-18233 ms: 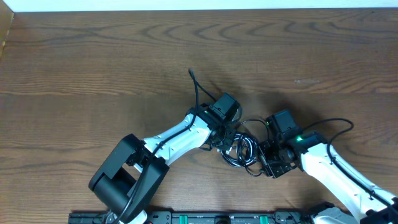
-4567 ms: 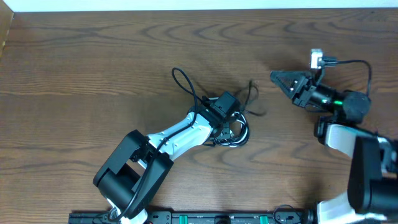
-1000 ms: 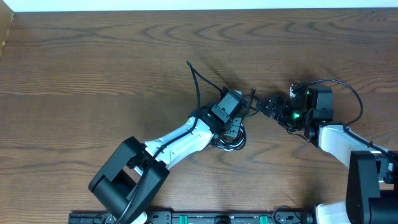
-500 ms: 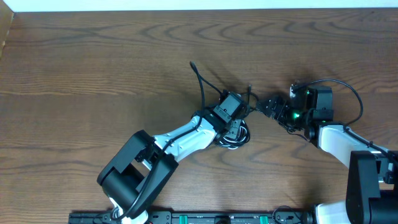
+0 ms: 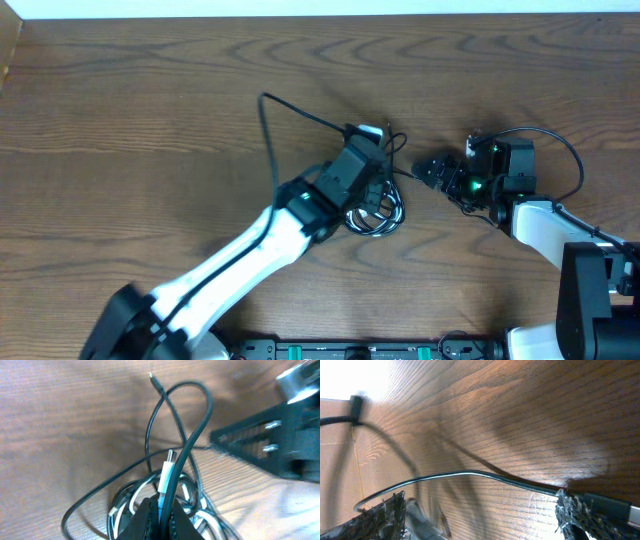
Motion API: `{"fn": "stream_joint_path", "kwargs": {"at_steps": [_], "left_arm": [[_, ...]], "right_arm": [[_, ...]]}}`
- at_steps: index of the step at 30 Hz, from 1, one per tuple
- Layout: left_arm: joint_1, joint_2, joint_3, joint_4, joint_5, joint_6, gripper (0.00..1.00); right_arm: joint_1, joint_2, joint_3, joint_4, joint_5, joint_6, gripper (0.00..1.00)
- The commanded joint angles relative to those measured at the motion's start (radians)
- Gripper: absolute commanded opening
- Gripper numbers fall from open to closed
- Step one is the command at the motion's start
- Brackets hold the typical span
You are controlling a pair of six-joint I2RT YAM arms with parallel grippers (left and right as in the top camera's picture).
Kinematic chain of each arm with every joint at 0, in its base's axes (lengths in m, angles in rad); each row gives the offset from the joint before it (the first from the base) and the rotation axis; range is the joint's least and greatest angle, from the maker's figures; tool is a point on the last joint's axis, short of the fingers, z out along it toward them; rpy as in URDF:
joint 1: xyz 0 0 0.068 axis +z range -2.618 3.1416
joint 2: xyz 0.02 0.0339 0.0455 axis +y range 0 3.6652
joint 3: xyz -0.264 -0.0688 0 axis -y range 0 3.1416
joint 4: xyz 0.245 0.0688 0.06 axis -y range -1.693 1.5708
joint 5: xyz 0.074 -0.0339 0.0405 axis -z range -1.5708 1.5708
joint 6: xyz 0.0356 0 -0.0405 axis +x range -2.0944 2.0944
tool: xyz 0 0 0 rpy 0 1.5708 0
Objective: Untangle cables
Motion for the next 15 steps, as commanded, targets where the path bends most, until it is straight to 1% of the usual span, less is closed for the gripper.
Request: {"fn": "stream_joint_path", "kwargs": {"at_steps": [1, 4, 7, 11, 14, 15], "left_arm": [[0.000, -0.110, -0.002, -0.009, -0.009, -0.009, 0.08], [0.000, -0.196, -0.002, -0.017, -0.009, -0.009, 0.08], [0.000, -0.287, -0.002, -0.033, -0.009, -0.008, 0.08], [0.000, -0.391, -0.002, -0.059, -0.009, -0.008, 0.08], [0.000, -0.466, -0.002, -0.066, -0.002, -0.008, 0.08], [0.000, -0.496, -0.002, -0.065, 0.021, -0.001, 0.08]], "right_arm": [[-0.007, -0.001, 0.002, -0.011, 0.042, -0.012, 0.95], [-0.007, -0.001, 0.002, -0.006, 0.034, -0.012, 0.96], [-0.007, -0.001, 0.002, 0.011, -0.017, -0.013, 0.98], [-0.007, -0.001, 0.002, 0.055, -0.121, -0.053, 0.98], [-0.007, -0.001, 0.002, 0.071, -0.151, -0.058, 0.98], [-0.007, -0.001, 0.002, 0.071, -0.158, -0.067, 0.99]]}}
